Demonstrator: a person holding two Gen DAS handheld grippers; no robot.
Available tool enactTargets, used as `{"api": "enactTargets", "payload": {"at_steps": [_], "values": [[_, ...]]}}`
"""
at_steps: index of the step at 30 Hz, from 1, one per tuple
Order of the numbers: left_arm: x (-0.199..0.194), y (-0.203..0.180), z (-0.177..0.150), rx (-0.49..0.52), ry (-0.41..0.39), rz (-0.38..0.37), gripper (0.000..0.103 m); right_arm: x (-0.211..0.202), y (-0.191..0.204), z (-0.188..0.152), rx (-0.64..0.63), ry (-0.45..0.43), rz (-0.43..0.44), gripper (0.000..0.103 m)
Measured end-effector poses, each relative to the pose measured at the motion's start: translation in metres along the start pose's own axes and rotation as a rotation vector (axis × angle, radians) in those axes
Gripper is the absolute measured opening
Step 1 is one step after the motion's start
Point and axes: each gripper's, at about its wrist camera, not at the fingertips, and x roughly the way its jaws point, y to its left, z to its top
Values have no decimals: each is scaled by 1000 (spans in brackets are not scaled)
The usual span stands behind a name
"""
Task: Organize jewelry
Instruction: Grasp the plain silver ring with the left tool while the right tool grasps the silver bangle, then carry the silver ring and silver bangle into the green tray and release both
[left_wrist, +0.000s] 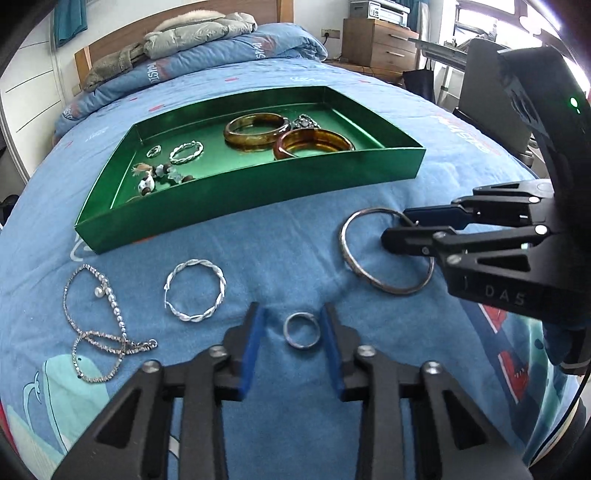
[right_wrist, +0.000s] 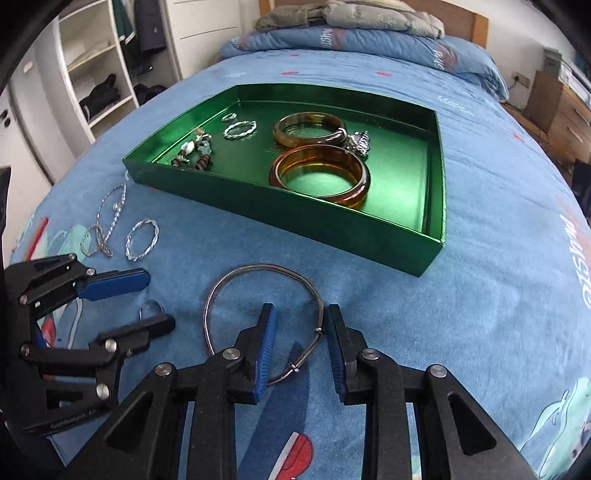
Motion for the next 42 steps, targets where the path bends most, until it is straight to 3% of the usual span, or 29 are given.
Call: {"api": "enactTargets", "payload": {"at_steps": [3,7,21,42], "values": [[0,0,0,-2,-3,2,18,0,1,-2,-14,-4,11,12],[-6,-1,-1,6,-7,13,18,-6,2,-8,-15,-22,5,7],[-51,0,-5,0,-100,110,18,-41,10,-26,5,-134,-72,6],[-79,30,-4,-41,-147,241,18,-83,32,4,-45,-250,-138,6]]}}
